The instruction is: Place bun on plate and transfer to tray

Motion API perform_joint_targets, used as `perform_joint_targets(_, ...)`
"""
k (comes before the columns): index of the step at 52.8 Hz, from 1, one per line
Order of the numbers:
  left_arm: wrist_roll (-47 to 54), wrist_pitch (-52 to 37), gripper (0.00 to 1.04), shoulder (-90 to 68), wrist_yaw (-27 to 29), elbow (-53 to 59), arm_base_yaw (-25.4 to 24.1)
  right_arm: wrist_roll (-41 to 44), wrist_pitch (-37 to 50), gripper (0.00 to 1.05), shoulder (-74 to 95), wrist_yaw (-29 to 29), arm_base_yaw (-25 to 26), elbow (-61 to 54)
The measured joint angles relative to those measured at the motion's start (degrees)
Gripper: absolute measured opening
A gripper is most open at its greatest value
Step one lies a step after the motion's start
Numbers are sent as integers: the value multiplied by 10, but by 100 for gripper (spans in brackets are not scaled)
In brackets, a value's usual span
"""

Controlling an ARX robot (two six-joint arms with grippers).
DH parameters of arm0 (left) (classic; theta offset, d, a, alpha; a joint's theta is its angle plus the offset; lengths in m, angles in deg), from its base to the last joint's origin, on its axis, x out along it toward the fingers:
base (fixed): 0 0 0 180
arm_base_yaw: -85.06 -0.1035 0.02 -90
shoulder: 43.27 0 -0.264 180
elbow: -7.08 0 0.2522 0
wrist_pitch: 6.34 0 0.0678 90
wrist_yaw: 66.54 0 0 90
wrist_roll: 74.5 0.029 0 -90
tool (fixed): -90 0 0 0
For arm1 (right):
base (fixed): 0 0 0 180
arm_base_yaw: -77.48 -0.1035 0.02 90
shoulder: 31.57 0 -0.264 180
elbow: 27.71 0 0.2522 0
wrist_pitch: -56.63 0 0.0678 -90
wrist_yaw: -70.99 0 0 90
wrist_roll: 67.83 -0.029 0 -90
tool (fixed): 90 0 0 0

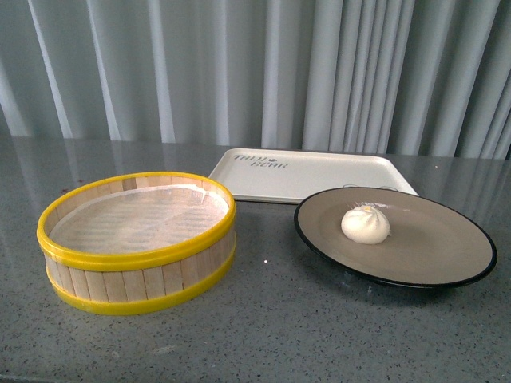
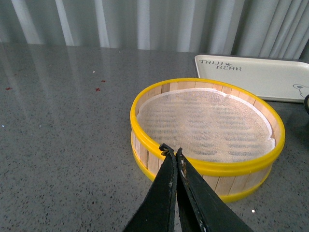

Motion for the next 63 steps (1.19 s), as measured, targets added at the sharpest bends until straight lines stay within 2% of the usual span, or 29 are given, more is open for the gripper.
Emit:
perform_joint_targets(20, 0, 86, 4, 151, -52, 66, -57, 0, 0, 96, 0, 0, 0, 0)
perform_joint_targets(24, 0, 76, 4, 162, -94, 82, -90, 0, 0, 96, 0, 0, 0, 0)
perform_joint_targets(28, 0, 81, 4, 177, -99, 88, -104, 0, 0, 96, 0, 0, 0, 0)
perform_joint_targets(63, 0, 262, 4, 371, -102, 89, -109, 0, 0, 96, 0, 0, 0, 0)
